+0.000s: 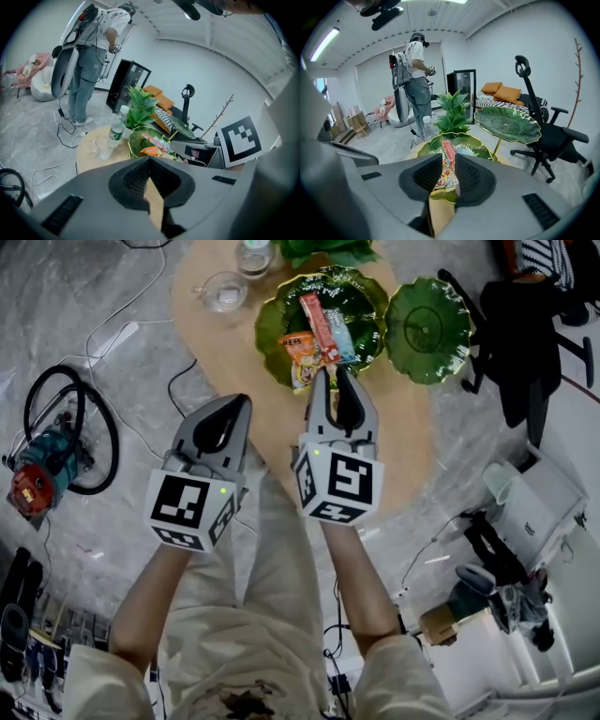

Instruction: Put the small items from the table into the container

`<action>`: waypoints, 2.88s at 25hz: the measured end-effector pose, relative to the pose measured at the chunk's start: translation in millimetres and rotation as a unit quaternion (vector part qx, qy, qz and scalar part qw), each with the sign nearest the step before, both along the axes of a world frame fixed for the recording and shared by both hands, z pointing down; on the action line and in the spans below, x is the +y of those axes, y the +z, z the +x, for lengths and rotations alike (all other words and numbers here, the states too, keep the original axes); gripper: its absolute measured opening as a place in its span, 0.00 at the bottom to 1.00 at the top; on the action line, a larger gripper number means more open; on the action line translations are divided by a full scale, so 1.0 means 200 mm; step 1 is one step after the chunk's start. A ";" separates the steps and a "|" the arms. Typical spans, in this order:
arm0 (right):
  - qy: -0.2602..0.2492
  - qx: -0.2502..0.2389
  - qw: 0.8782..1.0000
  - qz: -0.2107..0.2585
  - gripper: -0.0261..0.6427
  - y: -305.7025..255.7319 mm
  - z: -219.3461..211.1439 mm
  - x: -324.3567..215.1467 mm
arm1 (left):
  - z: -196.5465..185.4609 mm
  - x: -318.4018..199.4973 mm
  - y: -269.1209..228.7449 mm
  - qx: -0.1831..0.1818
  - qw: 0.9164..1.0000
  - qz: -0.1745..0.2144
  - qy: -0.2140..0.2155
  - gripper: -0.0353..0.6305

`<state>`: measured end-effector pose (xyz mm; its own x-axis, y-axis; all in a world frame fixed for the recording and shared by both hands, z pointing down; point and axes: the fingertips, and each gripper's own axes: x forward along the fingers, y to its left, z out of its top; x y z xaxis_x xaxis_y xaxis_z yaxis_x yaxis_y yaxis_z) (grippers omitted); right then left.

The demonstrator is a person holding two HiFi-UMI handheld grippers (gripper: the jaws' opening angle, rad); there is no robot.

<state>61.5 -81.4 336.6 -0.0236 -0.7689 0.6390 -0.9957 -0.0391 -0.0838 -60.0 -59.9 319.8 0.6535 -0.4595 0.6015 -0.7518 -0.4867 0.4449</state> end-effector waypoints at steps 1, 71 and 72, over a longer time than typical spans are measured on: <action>-0.001 0.000 1.000 0.000 0.17 -0.01 0.00 0.01 | 0.00 0.01 -0.01 0.000 1.000 0.001 0.000 0.06; 0.044 -0.034 0.998 0.035 0.05 -0.47 0.73 1.16 | 0.93 0.97 -0.52 -0.021 0.988 0.067 0.138 0.06; 0.043 -0.034 0.998 0.036 0.05 -0.49 0.73 1.17 | 0.93 0.98 -0.54 -0.020 0.988 0.068 0.139 0.06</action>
